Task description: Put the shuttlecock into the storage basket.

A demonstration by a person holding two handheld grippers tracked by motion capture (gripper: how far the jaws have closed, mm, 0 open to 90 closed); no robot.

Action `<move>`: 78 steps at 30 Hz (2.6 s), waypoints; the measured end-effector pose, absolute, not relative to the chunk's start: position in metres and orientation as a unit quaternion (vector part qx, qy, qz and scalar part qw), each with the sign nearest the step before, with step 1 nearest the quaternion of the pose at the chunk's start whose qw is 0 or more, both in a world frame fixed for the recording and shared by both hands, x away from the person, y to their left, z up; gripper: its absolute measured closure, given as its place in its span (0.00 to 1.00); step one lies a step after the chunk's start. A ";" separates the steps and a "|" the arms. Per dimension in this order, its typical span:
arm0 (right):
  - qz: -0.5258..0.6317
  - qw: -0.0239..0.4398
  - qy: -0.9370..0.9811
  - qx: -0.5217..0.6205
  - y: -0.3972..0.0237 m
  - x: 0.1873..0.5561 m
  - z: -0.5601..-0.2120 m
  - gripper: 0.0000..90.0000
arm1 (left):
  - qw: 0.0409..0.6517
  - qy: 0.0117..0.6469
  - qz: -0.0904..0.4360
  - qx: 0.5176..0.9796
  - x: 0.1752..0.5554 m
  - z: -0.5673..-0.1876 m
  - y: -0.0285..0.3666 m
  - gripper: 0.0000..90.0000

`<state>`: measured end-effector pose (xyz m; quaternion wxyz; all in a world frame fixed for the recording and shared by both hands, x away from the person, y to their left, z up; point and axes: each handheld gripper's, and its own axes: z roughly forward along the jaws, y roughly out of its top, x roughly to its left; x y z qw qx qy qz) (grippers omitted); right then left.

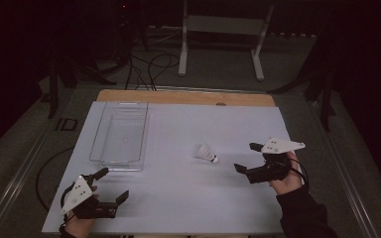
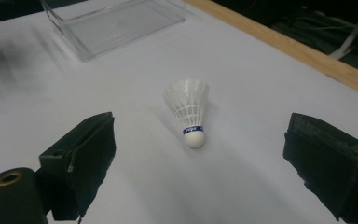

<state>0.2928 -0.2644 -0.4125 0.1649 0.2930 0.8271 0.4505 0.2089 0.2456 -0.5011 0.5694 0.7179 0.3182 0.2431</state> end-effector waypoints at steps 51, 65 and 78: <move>0.310 0.065 0.903 0.290 -0.211 0.357 -0.440 0.11 | 0.573 0.314 0.235 0.720 0.210 -0.502 0.246 0.00; 0.263 0.041 0.919 0.291 -0.197 0.369 -0.450 0.15 | 0.576 0.316 0.232 0.717 0.210 -0.502 0.246 0.00; 0.227 0.020 0.930 0.288 -0.191 0.381 -0.459 0.23 | 0.577 0.317 0.229 0.717 0.210 -0.502 0.247 0.00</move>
